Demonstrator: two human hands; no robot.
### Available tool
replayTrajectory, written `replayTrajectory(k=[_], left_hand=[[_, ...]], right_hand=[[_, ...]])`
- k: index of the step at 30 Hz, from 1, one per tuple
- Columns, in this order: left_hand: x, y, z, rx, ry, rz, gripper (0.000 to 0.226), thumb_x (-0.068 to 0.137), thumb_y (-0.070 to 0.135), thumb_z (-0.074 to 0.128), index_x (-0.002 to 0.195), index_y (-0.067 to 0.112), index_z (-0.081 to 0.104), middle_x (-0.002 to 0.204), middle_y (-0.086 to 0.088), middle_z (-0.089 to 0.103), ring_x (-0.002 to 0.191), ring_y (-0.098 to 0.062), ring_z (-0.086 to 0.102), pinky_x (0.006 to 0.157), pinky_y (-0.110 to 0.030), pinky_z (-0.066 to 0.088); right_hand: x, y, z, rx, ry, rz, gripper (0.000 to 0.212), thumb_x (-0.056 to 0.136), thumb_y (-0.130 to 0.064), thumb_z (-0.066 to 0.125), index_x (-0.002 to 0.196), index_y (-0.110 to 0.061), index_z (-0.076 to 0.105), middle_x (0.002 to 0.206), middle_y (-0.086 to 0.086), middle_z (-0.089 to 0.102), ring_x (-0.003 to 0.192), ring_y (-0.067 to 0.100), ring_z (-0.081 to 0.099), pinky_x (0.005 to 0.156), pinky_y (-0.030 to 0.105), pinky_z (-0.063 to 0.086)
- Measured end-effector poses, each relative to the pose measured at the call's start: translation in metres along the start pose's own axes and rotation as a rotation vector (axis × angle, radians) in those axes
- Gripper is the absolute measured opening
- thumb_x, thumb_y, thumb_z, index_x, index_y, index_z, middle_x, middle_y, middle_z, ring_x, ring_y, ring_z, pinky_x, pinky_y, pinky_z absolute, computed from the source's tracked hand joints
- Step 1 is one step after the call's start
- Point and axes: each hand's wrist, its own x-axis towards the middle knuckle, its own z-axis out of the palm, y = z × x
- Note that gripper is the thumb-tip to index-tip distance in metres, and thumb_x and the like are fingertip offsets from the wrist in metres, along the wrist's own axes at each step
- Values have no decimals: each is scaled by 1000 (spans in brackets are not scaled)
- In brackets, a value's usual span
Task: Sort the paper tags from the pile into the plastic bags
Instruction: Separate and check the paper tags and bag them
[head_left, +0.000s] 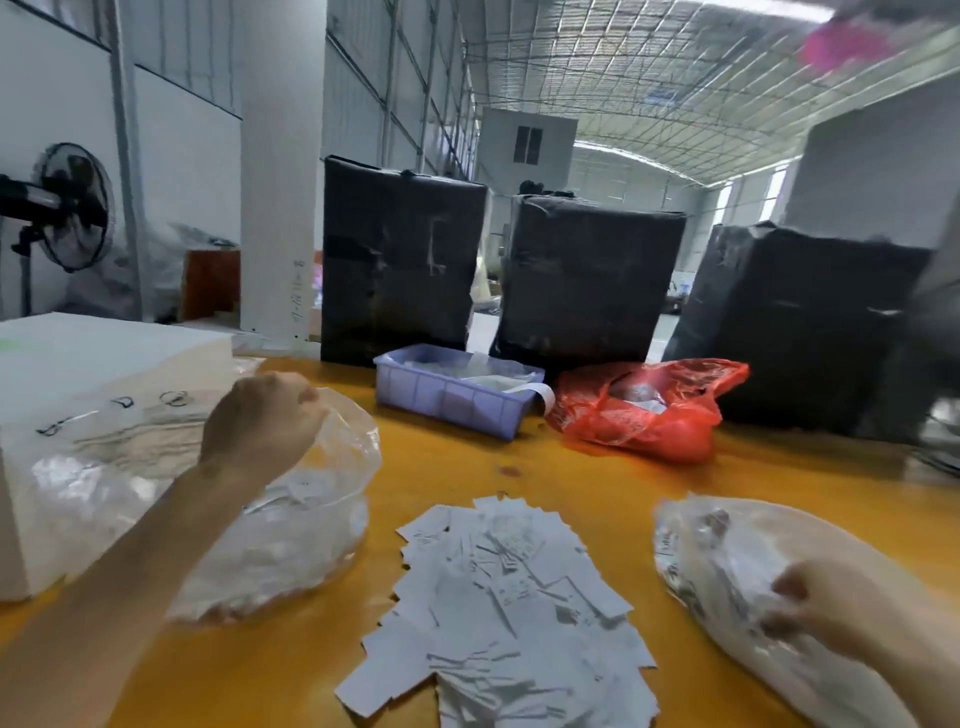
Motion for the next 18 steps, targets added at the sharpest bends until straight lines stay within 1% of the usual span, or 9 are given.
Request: replayTrajectory(k=[1,2,4,5,7,8,11,15,18], left_hand=[[-7,15,5,-56,53,108,16,86,14,66,97,4,71,91,-15,70,81,-30,64,69,-37,52],[-16,32,9,-111,76,192,15,83,10,69,96,3,72,89,-16,71,78,-30,65,69,-39,53],[-32,54,22,-216,95,320,12,76,3,73,89,4,74,81,-15,72,67,-27,63,63,-37,53],[-41,64,31,-261,51,354,12,74,1,75,86,5,75,77,-12,72,64,-24,62,61,-36,53],[-64,83,47,-418,-81,349,13,74,-2,75,82,8,75,75,-5,72,64,-16,64,62,-33,54],[-75,90,57,-492,-154,344,16,74,-3,74,79,12,75,74,0,71,64,-10,64,63,-26,53],[-103,102,82,-620,-306,319,33,73,-4,74,70,28,69,69,14,69,70,6,62,64,-13,49],[-122,103,97,-684,-334,303,41,70,-11,74,69,30,70,71,22,69,67,7,63,64,-12,49],[-127,104,100,-730,-326,254,42,70,-14,72,68,28,71,76,28,68,67,5,64,63,-10,50]], right_hand=[[-3,-3,0,66,31,-11,15,69,-34,80,77,-25,71,80,-8,70,76,6,63,58,12,40],[2,6,1,89,60,1,11,69,-24,81,72,-21,71,74,-5,69,69,7,61,54,12,38],[1,13,-2,174,148,18,7,71,-16,79,69,-15,72,68,-2,67,64,7,57,51,13,35],[1,16,-3,199,171,43,6,72,-13,77,69,-14,73,67,-1,67,63,8,57,51,12,35],[-1,16,-7,277,206,71,7,72,-6,74,72,-13,74,69,-1,68,66,9,58,51,9,34],[0,17,-8,320,232,78,10,71,-3,73,75,-13,74,69,-1,67,67,9,57,52,10,34],[-1,16,-11,499,258,113,15,70,3,72,83,-6,73,72,2,66,67,12,59,56,18,40],[-5,16,-23,951,188,174,20,69,12,73,87,6,67,69,15,65,61,23,60,57,29,47],[-5,16,-29,946,262,126,20,70,5,77,86,5,66,65,16,66,59,22,62,56,29,47]])
